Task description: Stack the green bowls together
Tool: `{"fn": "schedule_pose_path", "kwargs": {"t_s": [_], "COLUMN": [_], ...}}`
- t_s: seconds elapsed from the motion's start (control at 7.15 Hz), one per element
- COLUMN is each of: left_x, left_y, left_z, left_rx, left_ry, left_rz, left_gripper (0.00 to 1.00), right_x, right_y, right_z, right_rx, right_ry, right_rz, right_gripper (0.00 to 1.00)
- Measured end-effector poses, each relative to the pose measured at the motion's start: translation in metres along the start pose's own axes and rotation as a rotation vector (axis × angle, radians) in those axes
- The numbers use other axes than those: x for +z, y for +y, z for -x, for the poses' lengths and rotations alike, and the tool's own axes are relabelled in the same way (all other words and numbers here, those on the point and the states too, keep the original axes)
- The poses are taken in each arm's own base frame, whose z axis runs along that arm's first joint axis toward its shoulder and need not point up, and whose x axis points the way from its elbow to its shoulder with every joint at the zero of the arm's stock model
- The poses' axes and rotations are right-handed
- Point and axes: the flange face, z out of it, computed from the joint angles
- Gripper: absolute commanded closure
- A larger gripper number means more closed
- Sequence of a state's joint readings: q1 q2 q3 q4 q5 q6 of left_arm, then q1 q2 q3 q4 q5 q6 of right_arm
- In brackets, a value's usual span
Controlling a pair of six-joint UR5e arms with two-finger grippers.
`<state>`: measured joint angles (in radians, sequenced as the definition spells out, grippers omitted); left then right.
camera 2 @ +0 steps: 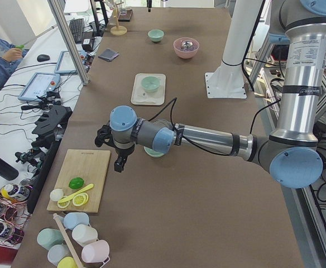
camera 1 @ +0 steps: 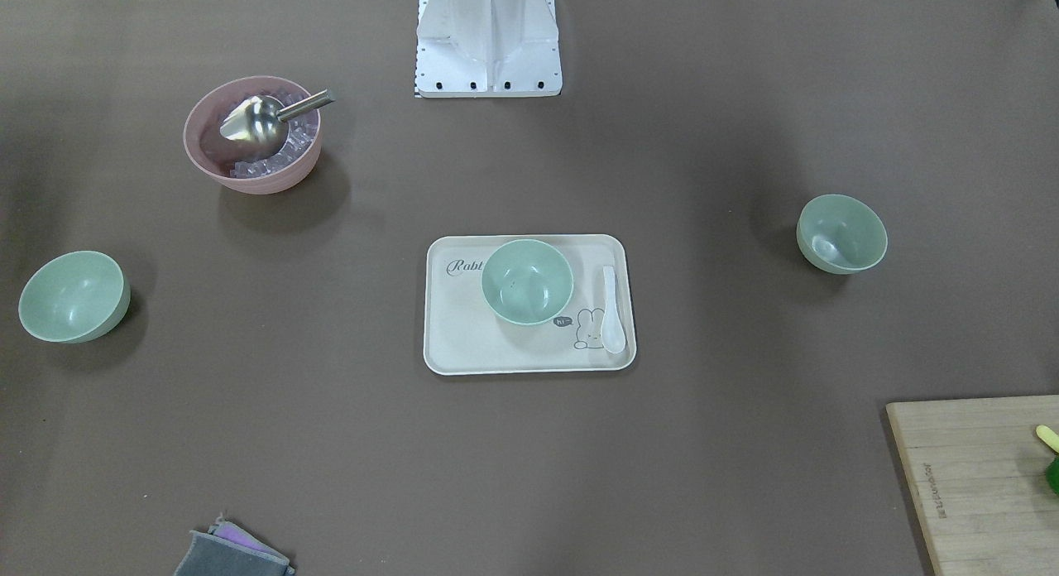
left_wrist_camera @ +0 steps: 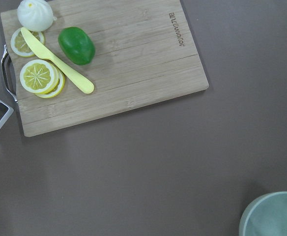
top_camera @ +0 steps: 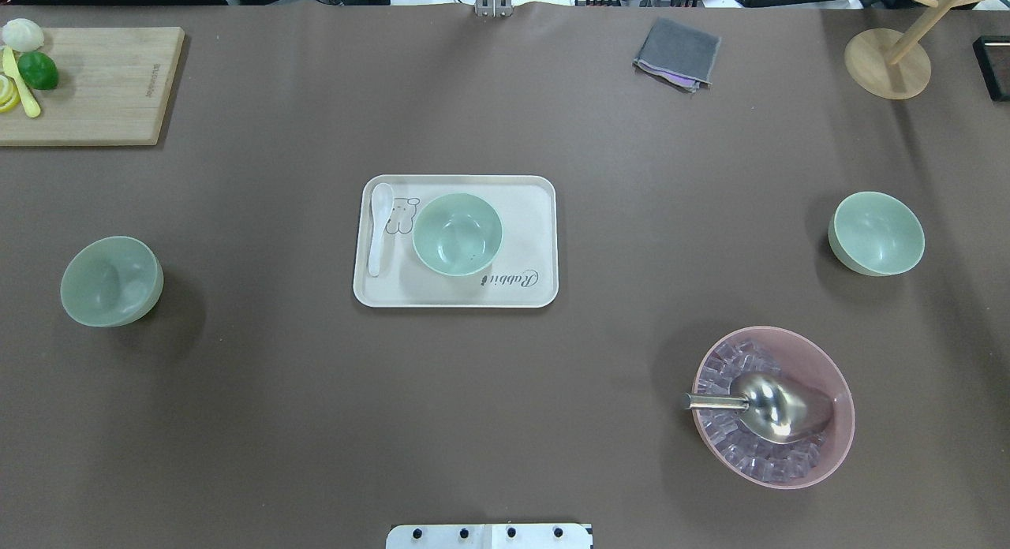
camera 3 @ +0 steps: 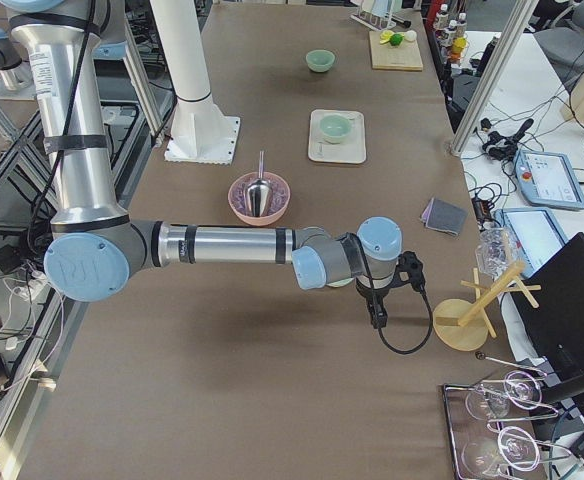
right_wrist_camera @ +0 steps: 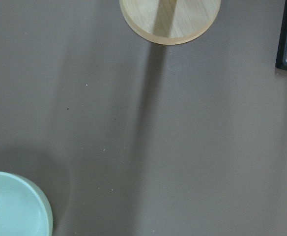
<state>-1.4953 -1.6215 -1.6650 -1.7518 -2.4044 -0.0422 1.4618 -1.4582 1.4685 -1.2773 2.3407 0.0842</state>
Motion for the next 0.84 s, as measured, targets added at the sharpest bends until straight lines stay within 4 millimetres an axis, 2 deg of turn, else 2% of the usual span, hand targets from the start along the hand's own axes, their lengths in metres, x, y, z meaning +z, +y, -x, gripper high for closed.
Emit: {"fn": "schedule_pose_path", "kwargs": {"t_s": [0.56, 0.84], "left_x": [0.012, 0.016], "left_y": [0.028, 0.033], "left_z": [0.014, 0.018], "left_rx": [-0.027, -0.033], "left_ry": [-0.001, -0.001], "left_rz": [0.023, 0.023], "left_gripper": [0.01, 0.01], "right_x": [0.004, 0.004], "right_y": [0.002, 0.0], "right_z": [0.007, 0.011], "right_rx": [-0.023, -0.03], "right_ry": [-0.007, -0.013], "right_rz": [0.006, 0.005], "right_gripper": [0.0, 0.0]}}
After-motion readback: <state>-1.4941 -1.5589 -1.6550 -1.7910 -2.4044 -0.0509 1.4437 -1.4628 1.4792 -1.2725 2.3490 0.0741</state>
